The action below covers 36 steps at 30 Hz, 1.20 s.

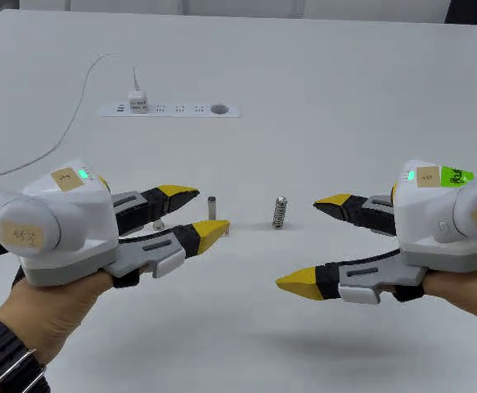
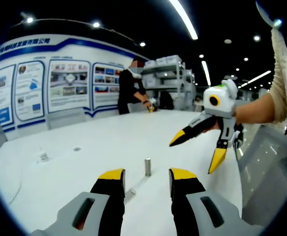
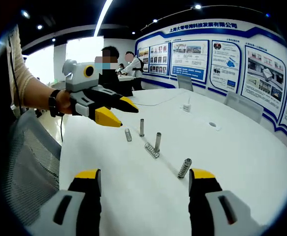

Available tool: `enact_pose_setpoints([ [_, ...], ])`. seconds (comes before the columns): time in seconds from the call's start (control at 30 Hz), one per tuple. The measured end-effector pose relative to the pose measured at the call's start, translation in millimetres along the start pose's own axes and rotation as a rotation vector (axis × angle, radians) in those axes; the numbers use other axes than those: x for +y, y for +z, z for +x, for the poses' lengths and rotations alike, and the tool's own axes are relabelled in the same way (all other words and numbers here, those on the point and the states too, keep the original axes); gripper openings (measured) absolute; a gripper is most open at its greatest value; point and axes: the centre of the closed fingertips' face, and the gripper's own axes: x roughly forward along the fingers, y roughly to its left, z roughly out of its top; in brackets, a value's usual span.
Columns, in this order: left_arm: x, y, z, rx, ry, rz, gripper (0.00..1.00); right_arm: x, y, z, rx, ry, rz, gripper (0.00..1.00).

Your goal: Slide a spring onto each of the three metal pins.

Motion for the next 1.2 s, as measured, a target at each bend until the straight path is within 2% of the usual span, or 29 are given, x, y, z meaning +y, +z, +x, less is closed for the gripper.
enact_pose_setpoints([
  [0.47,10.8,-16.0,-30.2,0.008,0.060,-0.036,0.40,2.2,9.5,25.7,0.002,0.040,-0.024,0.65],
  [0.83,14.6,-25.1,-37.8,0.022,0.082,-0.049,0.41,-5.6,9.6,55.6,0.028,0.057,-0.046,0.51],
  [1.2,14.1,-31.3,-38.5,0.032,0.085,-0.057,0.40,-13.8,0.3,82.4,0.092,0.066,-0.050,0.37],
])
